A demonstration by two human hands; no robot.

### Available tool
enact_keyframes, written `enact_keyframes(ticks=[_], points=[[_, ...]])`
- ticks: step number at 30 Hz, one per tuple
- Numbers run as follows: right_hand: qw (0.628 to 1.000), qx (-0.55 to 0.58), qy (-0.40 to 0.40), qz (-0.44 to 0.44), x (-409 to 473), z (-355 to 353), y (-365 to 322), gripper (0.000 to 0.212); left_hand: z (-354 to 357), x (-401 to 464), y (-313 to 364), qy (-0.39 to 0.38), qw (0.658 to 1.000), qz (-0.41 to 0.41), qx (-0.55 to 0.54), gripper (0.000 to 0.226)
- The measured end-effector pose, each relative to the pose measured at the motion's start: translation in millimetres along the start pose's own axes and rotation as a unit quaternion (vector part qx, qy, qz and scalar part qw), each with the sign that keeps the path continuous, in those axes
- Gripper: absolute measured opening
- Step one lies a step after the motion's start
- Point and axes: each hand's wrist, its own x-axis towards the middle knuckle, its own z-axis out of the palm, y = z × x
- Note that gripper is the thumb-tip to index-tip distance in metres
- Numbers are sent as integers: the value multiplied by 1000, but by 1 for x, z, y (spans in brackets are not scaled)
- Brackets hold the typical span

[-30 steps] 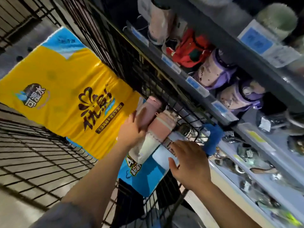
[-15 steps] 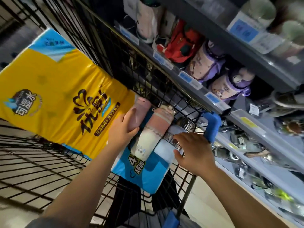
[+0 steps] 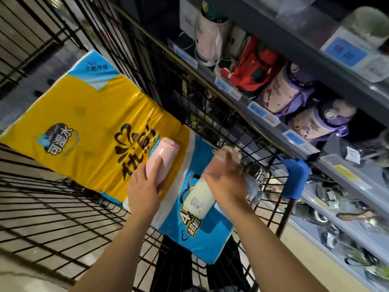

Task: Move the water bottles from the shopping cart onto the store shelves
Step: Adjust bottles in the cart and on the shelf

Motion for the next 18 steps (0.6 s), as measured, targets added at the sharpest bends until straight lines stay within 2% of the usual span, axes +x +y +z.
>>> enact_keyframes(ticks=[2, 4, 10, 12, 15, 18], points=[[1000, -11, 12, 20, 2, 12, -9, 101, 1, -1, -2, 11, 1000, 12, 0, 79], [1000, 24, 16, 11, 0, 25, -17, 106, 3, -1, -4, 16, 1000, 20, 1, 81], [986, 166, 35, 0, 0, 45, -32, 99, 7, -1, -5, 10, 1000, 29, 5, 87], [981, 188, 33, -28, -3, 46, -29, 99, 7, -2, -4, 9, 999, 30, 4, 91], [980, 150, 15, -132, -18, 52, -27, 103, 6, -3, -1, 6, 999, 32, 5, 96], [979, 134, -28, -150, -27, 60, -26, 99, 5, -1, -2, 5, 1000, 19, -1, 102]])
